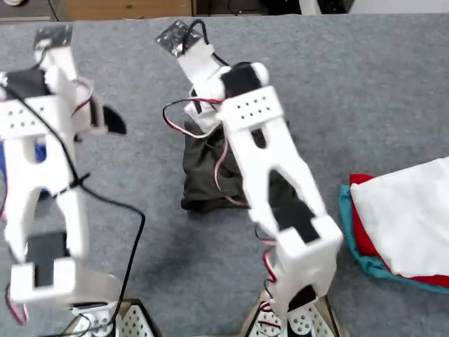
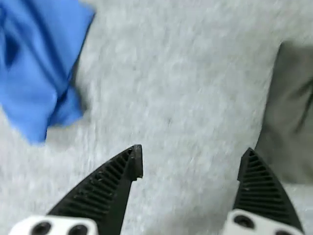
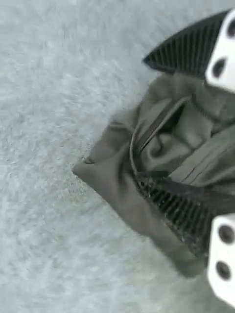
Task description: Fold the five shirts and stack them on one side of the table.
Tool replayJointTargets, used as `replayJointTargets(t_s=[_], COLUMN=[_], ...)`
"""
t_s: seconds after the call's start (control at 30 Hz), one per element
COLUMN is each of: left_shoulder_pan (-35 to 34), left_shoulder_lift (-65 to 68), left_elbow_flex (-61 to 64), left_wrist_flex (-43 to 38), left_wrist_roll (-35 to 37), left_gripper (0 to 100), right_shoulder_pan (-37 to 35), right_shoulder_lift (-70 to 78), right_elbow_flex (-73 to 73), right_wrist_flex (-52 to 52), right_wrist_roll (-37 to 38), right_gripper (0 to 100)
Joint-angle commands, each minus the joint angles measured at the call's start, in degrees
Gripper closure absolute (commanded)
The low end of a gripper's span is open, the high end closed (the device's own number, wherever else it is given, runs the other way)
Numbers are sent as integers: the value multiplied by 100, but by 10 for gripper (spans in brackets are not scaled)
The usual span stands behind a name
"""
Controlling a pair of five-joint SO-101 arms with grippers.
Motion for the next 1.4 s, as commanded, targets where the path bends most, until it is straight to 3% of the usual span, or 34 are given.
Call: replayJointTargets(t_s=[0.0, 0.2, 0.5, 0.8, 1.0, 1.37], left_shoulder_pan=[-255, -624, -624, -659, -615, -615], left_shoulder_lift=[-1218, -2730, -4084, -4154, -4180, -4171], left_elbow_flex=[1134, 2875, 4519, 4800, 4782, 4800], left_wrist_flex=[-79, -1002, -1248, -1196, -1037, -1002], left_wrist_roll=[-114, -114, -105, -105, -105, -105], left_gripper=[689, 685, 685, 685, 685, 685], right_shoulder_pan=[-66, -57, -48, 40, 215, 523], right_shoulder_lift=[690, 1868, 3521, 4004, 3960, 3319], right_elbow_flex=[-1235, -2844, -3916, -4189, -4198, -4163], right_wrist_flex=[457, 1495, 1802, 1890, 1899, 1916], right_wrist_roll=[-747, -835, -1292, -1327, -1292, -1020], right_gripper=[787, 798, 803, 810, 949, 994])
